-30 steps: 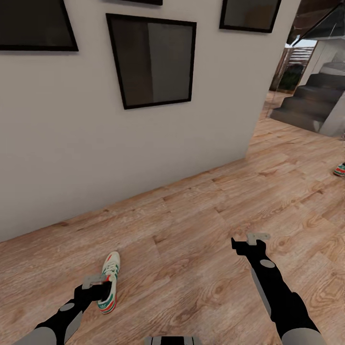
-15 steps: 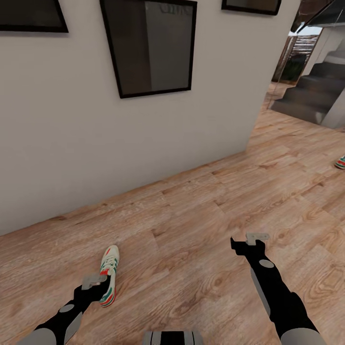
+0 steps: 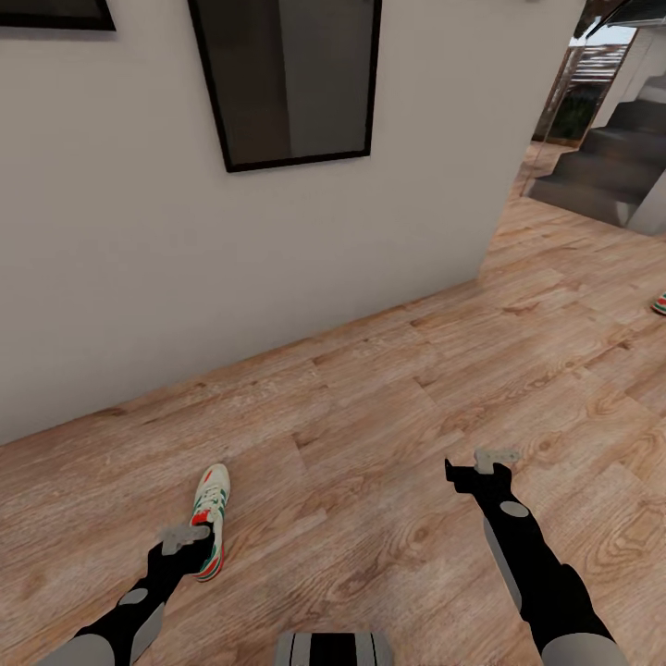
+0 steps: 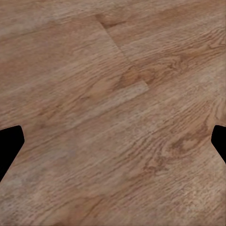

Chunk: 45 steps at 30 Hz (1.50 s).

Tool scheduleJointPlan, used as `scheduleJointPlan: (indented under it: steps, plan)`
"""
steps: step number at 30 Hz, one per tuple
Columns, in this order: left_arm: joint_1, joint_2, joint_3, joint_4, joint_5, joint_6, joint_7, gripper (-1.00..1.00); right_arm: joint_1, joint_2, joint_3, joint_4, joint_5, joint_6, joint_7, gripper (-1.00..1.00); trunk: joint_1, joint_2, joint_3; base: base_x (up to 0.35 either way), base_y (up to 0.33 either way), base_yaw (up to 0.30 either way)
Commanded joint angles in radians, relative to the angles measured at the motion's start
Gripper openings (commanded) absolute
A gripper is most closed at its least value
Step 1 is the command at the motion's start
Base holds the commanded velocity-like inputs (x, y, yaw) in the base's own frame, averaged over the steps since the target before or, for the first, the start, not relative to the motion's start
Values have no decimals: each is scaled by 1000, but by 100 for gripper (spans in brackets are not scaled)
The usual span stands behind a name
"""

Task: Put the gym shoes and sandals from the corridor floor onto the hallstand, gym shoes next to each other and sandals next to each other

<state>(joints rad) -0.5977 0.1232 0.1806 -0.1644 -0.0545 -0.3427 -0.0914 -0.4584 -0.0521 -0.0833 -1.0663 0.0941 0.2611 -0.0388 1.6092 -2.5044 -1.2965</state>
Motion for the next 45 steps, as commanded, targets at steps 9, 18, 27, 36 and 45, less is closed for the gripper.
scheduleJointPlan:
  steps: [9, 18, 27, 36, 45]
  plan:
    - [2, -8, 8, 1, -5, -10, -5, 100, 0, 0, 0, -1, 9, 7, -1, 100, 0, 0, -2, 0, 0, -6]
    - [2, -8, 8, 0, -6, -10, -5, 100, 0, 1, 0, -1, 9, 7, -1, 100, 0, 0, -12, 0, 0, -73]
    - [1, -7, 12, 0, -5, -12, -5, 100, 0, 1, 0, -1, 9, 7, -1, 100, 2, -1, -34, 0, 0, -19]
    - [1, -8, 16, 0, -4, -82, -3, 100, 0, 1, 1, -2, 9, 7, -1, 100, 6, -4, -78, 0, 0, -2]
    - [1, -8, 15, 0, -2, -98, -2, 100, 0, 1, 1, -1, 9, 6, -1, 100, 10, -6, -126, 0, 0, 0]
